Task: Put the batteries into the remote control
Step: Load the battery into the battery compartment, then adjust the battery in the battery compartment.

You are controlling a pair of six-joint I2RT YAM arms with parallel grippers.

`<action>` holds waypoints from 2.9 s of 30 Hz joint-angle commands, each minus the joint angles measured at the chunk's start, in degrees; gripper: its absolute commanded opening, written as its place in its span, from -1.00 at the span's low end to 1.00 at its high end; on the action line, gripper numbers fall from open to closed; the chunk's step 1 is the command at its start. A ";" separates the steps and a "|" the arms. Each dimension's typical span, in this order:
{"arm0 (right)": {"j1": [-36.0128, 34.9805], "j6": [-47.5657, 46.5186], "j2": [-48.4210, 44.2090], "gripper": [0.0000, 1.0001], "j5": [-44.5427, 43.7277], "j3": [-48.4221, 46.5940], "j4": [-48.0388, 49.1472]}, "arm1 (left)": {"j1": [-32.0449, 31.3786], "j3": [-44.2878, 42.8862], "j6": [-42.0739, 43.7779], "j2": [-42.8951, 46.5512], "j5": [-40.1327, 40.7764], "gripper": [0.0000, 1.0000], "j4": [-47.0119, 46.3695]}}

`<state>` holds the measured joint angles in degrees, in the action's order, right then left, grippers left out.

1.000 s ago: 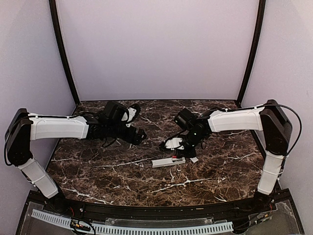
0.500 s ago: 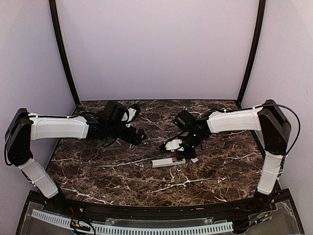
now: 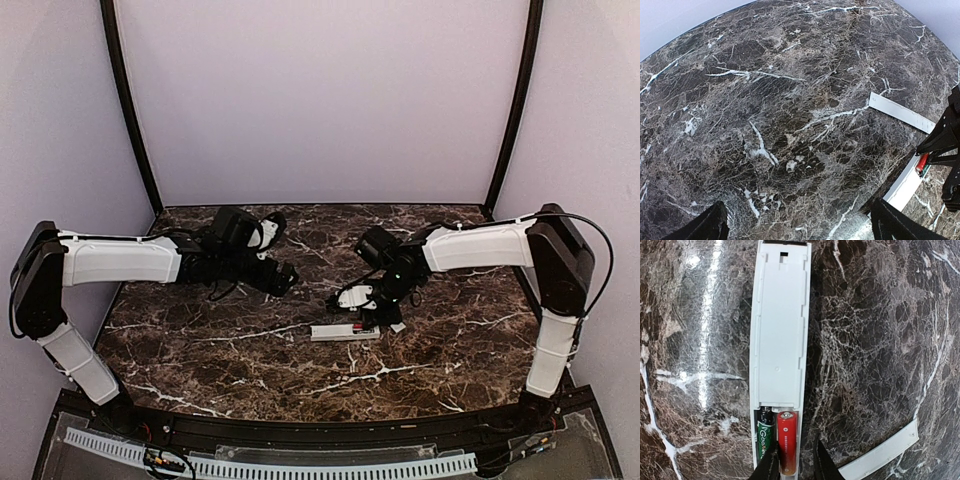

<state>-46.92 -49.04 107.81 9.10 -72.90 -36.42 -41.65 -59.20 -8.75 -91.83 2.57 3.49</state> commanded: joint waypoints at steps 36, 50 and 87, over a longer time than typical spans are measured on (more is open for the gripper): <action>5.68 40.03 -10.92 -0.72 12.11 -3.17 0.90 | -0.18 9.58 7.18 6.43 -7.56 0.92 -12.25; 4.29 75.55 -10.25 -1.00 22.41 14.62 23.78 | -0.14 10.89 -6.27 7.85 -4.32 0.92 -10.14; 4.05 78.51 -15.84 -0.56 -5.19 0.08 0.60 | -0.26 16.13 -13.01 33.32 -1.24 0.97 2.27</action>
<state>-42.39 30.17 89.32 14.83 -69.32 -25.19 -41.69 -42.81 -21.58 -63.94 -1.54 -0.89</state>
